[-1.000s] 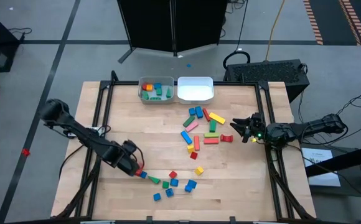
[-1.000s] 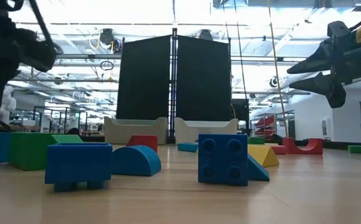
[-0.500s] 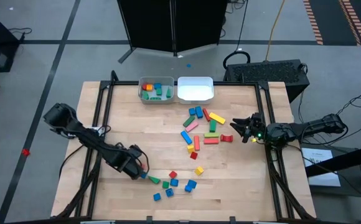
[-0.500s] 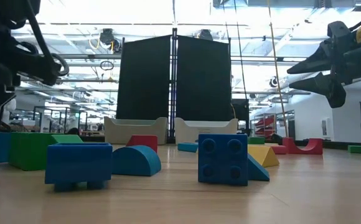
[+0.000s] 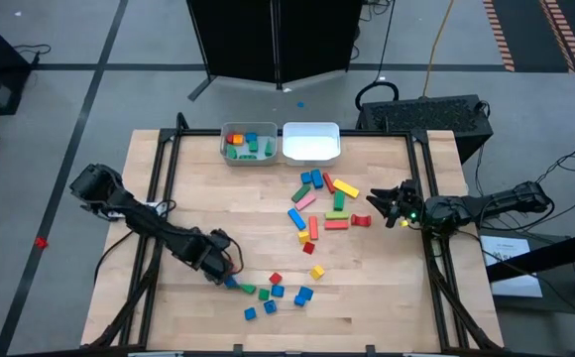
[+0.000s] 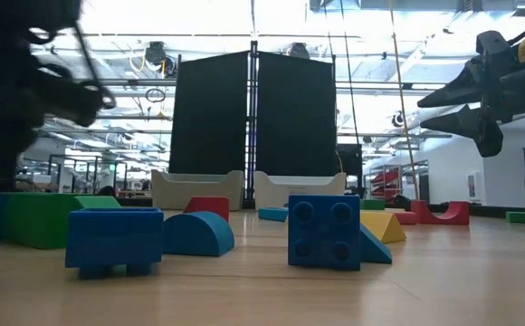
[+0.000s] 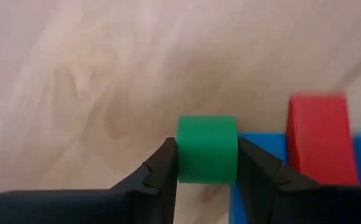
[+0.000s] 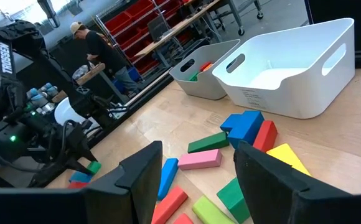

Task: Sort blocks by size
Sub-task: Put the green semi-circle block into the gray bin

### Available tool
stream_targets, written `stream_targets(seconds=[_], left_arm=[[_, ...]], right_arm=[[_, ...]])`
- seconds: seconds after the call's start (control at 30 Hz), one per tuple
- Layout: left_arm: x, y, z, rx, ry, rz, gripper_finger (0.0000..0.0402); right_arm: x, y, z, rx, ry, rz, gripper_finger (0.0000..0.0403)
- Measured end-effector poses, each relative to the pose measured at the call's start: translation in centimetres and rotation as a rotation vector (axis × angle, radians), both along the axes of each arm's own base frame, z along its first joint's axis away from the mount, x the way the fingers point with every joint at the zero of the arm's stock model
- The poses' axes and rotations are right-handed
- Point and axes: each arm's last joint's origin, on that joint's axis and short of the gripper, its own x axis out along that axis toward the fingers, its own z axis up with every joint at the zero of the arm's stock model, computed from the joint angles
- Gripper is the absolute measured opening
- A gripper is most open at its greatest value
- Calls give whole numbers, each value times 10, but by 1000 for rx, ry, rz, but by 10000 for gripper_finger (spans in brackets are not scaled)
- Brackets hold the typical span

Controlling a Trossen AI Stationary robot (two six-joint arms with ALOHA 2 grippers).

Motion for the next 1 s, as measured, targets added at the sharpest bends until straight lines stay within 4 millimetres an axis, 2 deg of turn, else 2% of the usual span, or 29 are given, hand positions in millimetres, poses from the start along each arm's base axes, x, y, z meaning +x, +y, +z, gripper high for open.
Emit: stream_targets(seconds=[0.13,0.27,0.4,0.57,0.67,0.8,0.9,1.0], left_arm=[[13,21,12,38,-72,41,121],[29,54,26,107,-151,74,120],[49,99,41,217,-263,121,120],[69,169,64,392,-420,150,120],[67,215,76,494,-485,209,120],[51,266,83,547,-537,318,120],[40,287,83,516,-559,350,121],[34,297,80,472,-558,314,135]], right_arm=[[0,0,0,0,1,0,194],[0,0,0,-10,6,1,194],[0,0,0,-28,14,4,194],[0,0,0,-28,14,4,194],[0,0,0,-31,15,5,194],[0,0,0,-34,16,5,194],[0,0,0,-34,16,5,194],[0,0,0,-37,18,5,194]])
